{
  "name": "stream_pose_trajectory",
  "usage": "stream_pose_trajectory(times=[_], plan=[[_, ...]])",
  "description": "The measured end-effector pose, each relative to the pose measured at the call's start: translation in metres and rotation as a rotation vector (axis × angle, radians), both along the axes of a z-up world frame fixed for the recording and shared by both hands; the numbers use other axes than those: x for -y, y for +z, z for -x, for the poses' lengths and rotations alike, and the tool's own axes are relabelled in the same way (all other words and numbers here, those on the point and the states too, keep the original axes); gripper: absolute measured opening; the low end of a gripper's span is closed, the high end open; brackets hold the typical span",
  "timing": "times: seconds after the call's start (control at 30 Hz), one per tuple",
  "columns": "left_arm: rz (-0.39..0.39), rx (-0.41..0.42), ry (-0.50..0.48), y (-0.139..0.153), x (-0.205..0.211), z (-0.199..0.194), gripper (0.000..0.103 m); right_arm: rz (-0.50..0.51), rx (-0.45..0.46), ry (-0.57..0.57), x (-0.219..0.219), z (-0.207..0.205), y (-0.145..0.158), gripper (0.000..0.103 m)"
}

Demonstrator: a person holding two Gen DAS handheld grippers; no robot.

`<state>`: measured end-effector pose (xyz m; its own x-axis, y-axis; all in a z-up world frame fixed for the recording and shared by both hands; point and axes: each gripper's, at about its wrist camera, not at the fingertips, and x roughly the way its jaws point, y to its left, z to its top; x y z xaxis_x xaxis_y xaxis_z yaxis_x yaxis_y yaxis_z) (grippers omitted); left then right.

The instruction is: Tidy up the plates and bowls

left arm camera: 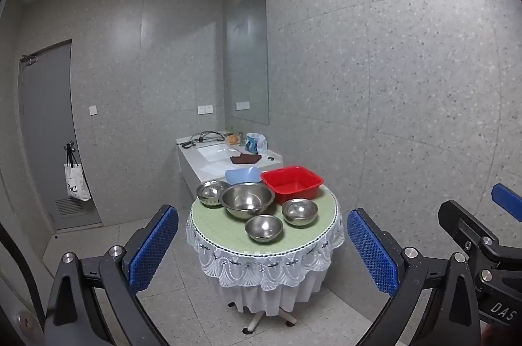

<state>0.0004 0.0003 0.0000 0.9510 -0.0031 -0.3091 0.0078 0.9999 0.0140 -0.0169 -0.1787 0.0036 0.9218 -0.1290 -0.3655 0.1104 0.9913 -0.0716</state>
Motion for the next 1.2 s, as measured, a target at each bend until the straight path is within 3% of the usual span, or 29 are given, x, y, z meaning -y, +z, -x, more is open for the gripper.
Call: stream_pose_trajectory(times=[1.2], plan=[[0.003,0.002,0.010,-0.008,-0.002,-0.009,0.102,-0.004,0.005,0.019,0.006,-0.011,-0.005,0.103]])
